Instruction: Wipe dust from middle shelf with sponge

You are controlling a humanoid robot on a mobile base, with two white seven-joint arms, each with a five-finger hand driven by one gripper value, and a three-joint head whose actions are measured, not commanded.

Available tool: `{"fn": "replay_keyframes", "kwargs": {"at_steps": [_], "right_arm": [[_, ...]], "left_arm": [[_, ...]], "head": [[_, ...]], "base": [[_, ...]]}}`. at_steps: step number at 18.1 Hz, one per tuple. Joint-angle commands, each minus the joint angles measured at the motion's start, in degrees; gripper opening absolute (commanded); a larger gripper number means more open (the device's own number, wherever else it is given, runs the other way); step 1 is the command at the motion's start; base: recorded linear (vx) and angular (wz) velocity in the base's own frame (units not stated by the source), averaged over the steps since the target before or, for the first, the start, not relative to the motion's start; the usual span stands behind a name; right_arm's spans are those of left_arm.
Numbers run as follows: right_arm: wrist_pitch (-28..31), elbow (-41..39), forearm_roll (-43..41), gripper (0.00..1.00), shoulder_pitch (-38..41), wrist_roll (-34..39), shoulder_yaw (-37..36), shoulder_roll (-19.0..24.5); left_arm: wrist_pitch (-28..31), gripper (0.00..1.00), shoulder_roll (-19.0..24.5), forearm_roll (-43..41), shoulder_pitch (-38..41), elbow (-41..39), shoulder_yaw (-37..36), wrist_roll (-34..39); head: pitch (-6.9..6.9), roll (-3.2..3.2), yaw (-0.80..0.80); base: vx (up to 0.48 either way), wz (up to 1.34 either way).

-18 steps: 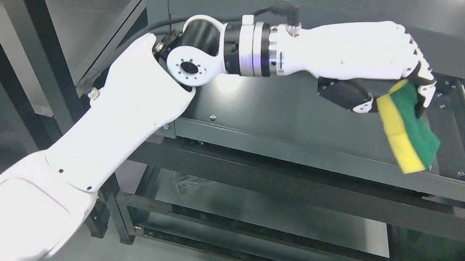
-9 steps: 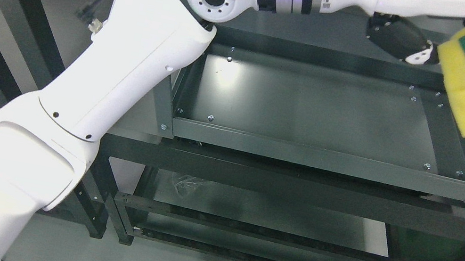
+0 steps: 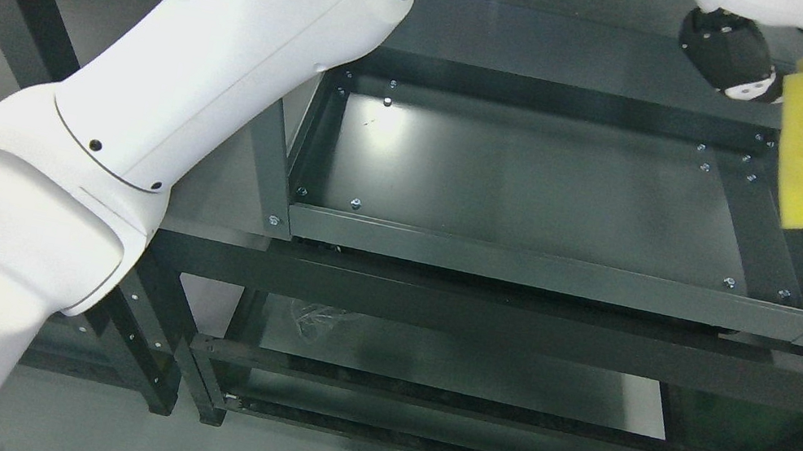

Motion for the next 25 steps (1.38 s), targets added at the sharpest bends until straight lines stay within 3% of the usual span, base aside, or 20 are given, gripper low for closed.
{"fn": "replay_keyframes", "kwargs": {"at_steps": [1, 4, 9, 15, 19, 22, 25], "right_arm": [[0.0, -1.0, 0.0, 1.0, 0.0, 0.0, 0.0, -1.0], [0.0, -1.0, 0.0, 1.0, 0.0, 0.0, 0.0, -1.0], [0.0, -1.0, 0.0, 1.0, 0.0, 0.0, 0.0, -1.0], [0.0, -1.0, 0.0, 1.0, 0.0, 0.0, 0.0, -1.0], [0.0, -1.0, 0.0, 1.0, 0.0, 0.0, 0.0, -1.0], [0.0, -1.0, 0.0, 1.0, 0.0, 0.0, 0.0, -1.0], [0.0, -1.0, 0.0, 1.0, 0.0, 0.0, 0.0, -1.0]], "left_arm": [[-3.1, 0.03, 1.0, -3.2, -2.3, -0.9, 0.0, -6.9], [-8.2, 0.03, 4.3, -3.1, -1.3, -4.6, 4.2, -11.0], [-9.5, 0.04, 12.9, -0.9, 7.7, -16.0, 16.6, -22.5], [-12.7, 0.06, 33.4, 10.1, 10.0, -18.4, 21.1, -23.3], [-12.7, 0.07, 43.0, 17.5, 10.0, -18.5, 21.2, -23.2], [-12.7, 0.07, 42.5, 18.2, 10.1, -18.5, 20.8, -23.1], [-12.7, 0.06, 34.1, 16.3, 9.7, -18.4, 20.4, -23.0]], "head": [[0.0, 0.0, 0.0], [0.0, 0.0, 0.0], [0.0, 0.0, 0.0], [0.0, 0.0, 0.0], [0.0, 0.0, 0.0], [0.0, 0.0, 0.0], [0.0, 0.0, 0.0]], "base": [[0.008, -0.06], [0.006, -0.05], [0.0, 0.0], [0.0, 0.0], [0.001, -0.01], [0.0, 0.0], [0.0, 0.0]]}}
